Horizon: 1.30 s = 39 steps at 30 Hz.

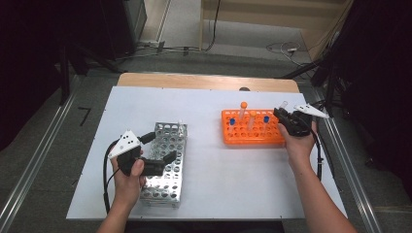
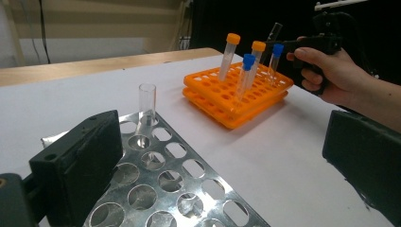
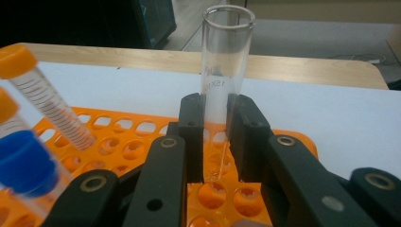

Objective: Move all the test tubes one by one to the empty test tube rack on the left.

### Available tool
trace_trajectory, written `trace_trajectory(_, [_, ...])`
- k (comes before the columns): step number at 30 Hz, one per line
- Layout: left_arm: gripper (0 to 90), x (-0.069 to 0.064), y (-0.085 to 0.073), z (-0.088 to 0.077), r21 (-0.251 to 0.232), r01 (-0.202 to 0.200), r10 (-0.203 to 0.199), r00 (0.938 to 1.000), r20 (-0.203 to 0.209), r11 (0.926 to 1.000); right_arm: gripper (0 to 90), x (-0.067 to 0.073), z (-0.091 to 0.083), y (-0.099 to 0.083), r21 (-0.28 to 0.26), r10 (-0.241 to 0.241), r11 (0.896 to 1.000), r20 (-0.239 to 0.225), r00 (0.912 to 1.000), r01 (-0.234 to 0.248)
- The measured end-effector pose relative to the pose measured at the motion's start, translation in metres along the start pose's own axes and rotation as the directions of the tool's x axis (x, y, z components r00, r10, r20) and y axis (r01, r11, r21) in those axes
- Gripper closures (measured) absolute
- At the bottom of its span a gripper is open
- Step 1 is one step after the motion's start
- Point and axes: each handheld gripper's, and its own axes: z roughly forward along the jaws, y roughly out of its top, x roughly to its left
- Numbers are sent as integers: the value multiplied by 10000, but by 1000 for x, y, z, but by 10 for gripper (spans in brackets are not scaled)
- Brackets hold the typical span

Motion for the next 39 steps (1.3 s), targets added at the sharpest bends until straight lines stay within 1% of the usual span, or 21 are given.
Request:
trace_trajectory(6, [0,-2,1,0,-42,-64,64,10000,31,10000,741,1,-21,-3,-175,-143,9997,-175,9997,140])
trace_trajectory(9, [0,-3,2,0,-9,-116,116,9999,47,9999,741,2,-32,-6,-215,-85,9997,-364,9993,77])
trace_trajectory(10, [0,-4,2,0,-1,-127,127,9999,43,9999,741,3,-35,-7,-287,-138,9995,-441,9989,125])
trace_trajectory(14, [0,-5,2,1,-3,-140,140,9999,86,9999,741,8,-48,-12,-299,-263,9993,-707,9972,242])
trace_trajectory(17, [0,-7,3,1,16,-191,191,9998,90,9998,741,11,-56,-16,-276,-239,9994,-886,9958,216])
trace_trajectory(23, [0,-11,3,3,28,-263,262,9995,160,9997,741,23,-70,-23,-165,-451,9989,-1266,9909,433])
trace_trajectory(26, [0,-12,4,3,35,-326,325,9993,203,9995,741,31,-77,-26,-128,-477,9988,-1488,9877,463])
trace_trajectory(28, [0,-14,5,3,1,-344,344,9992,223,9994,741,38,-79,-28,-125,-593,9982,-1694,9838,580])
trace_trajectory(31, [0,-16,5,4,35,-378,377,9989,290,9993,741,51,-81,-30,-112,-897,9959,-2056,9745,893])
trace_trajectory(36, [0,-21,7,7,94,-475,471,9980,420,9988,741,76,-83,-33,-77,-1359,9903,-2702,9532,1391])
trace_trajectory(39, [0,-24,8,8,81,-550,545,9971,535,9985,741,90,-82,-34,-108,-1582,9866,-3093,9377,1628])
